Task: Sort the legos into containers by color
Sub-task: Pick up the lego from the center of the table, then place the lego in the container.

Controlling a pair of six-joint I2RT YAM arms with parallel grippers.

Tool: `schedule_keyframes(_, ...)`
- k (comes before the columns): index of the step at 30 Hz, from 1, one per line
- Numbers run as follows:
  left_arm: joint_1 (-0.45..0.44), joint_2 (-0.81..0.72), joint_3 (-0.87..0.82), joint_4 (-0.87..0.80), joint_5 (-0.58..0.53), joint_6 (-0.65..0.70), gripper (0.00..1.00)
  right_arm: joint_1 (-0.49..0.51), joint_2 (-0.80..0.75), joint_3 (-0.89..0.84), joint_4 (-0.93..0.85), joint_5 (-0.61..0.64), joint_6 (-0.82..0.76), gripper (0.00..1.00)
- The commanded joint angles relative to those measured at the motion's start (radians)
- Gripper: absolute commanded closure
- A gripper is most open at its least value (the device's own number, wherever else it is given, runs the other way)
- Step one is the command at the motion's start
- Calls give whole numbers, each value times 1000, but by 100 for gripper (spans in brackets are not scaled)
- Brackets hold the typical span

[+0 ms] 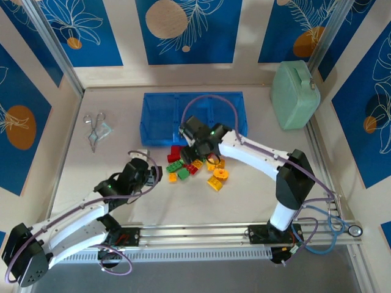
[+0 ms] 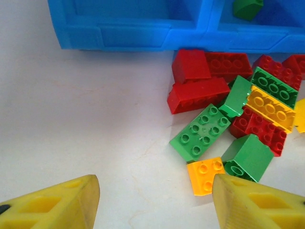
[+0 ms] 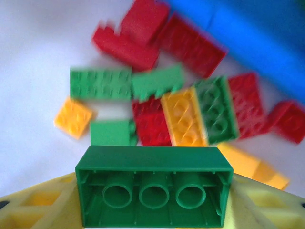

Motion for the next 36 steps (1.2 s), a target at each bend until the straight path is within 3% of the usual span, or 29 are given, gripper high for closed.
schedule_keyframes(1,-31,-21,-10,-46,-30,-16,36,-72,78,122,-56,-19,-38,44)
schedule_keyframes(14,-147,-39,-39,-106,-71,-94,36,-237,427,539,-154,-32,-135,46)
schedule_keyframes(29,-198,-96,-80,-128,-95,-139,36,-248,602,721,-219,16,-188,45)
schedule_keyframes(36,-205,-93,-63,-153,-104,-150,36,-244,644,802,-256,27,-190,34)
